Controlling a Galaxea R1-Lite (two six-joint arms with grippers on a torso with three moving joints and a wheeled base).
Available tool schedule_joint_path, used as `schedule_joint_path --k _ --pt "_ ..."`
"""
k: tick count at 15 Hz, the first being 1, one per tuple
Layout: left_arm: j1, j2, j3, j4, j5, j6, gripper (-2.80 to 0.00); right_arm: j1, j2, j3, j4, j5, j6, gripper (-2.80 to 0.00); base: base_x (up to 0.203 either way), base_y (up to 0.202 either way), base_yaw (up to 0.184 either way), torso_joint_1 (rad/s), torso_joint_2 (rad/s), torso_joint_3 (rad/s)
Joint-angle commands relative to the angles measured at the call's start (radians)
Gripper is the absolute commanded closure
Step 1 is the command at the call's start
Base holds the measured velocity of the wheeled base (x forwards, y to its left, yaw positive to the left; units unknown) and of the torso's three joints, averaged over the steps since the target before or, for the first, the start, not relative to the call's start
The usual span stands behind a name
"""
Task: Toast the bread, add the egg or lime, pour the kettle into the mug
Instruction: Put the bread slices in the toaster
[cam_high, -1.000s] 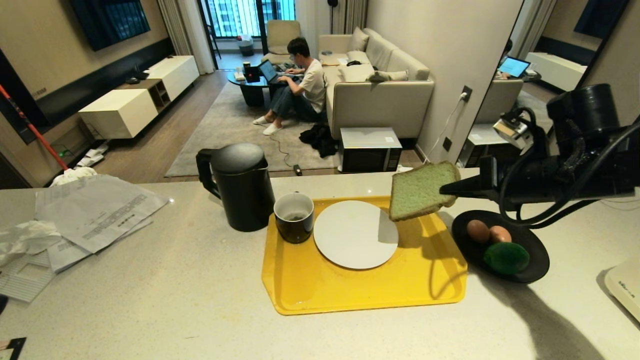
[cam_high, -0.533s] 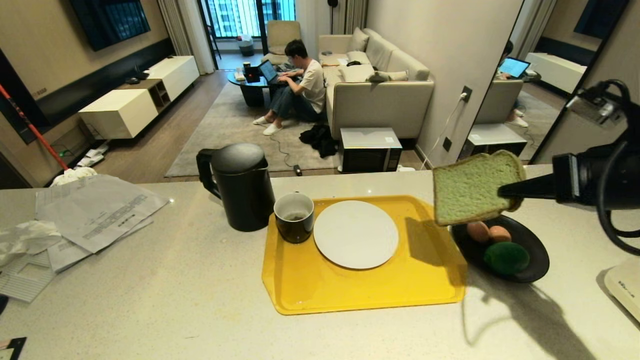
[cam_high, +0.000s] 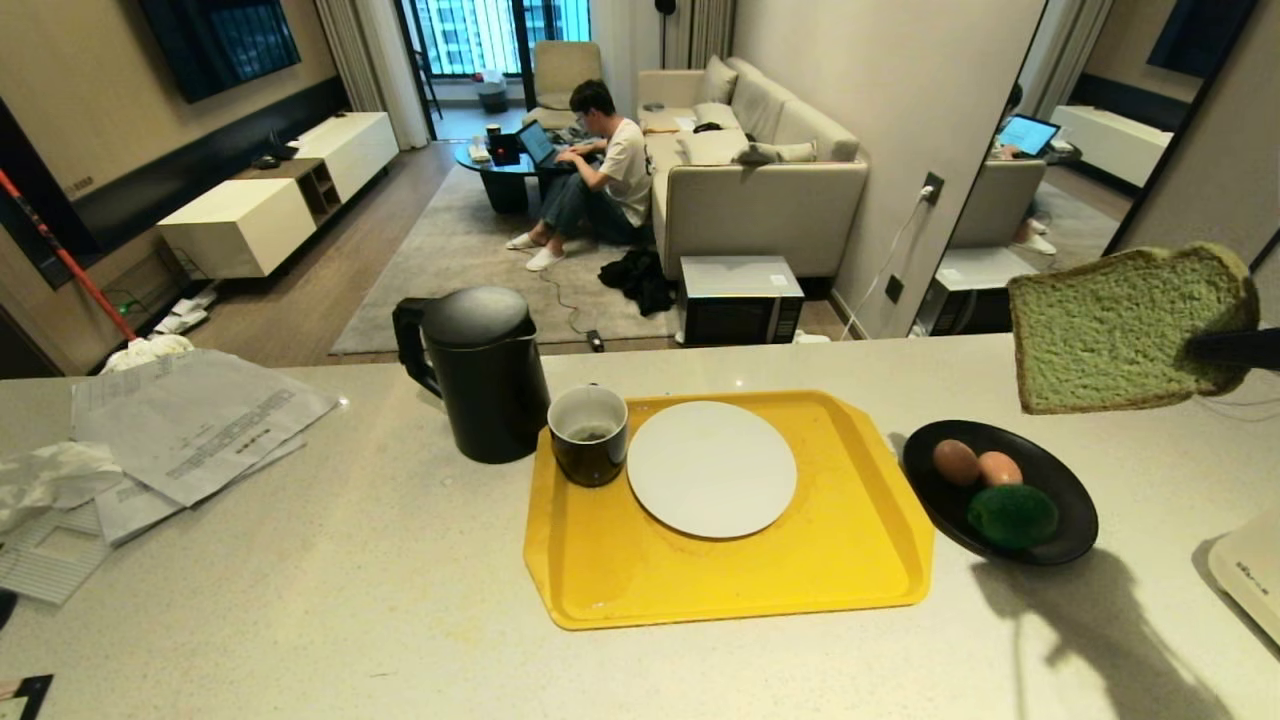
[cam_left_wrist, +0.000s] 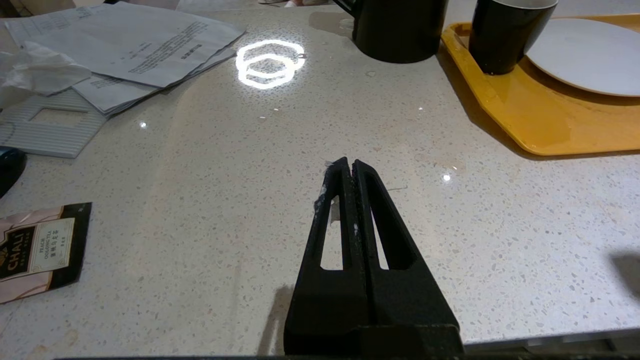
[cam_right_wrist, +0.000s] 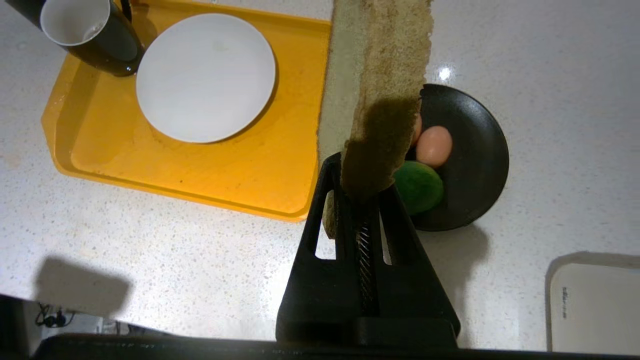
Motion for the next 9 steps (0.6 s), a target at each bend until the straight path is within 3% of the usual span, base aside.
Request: schedule_joint_path --k 1,4,9 --pt "0.001 0.0 0.0 0.0 0.0 -0.001 0.0 -0.005 -0.033 -0.005 0.04 -0.001 -0.001 0.0 0.0 0.0 0.0 0.0 0.0 0.0" --pt "0.001 0.0 0.0 0.0 0.0 -0.001 0.0 -0.005 -0.015 -0.01 0.043 -0.047 -0.001 0.0 0.0 0.0 0.0 0.0 0.0 0.0" --pt "0.001 0.0 0.0 -0.002 0.0 -0.001 0.0 -0.006 -0.001 -0.019 0.067 -0.049 -0.004 0.0 0.0 0.0 0.0 0.0 0.0 0.0"
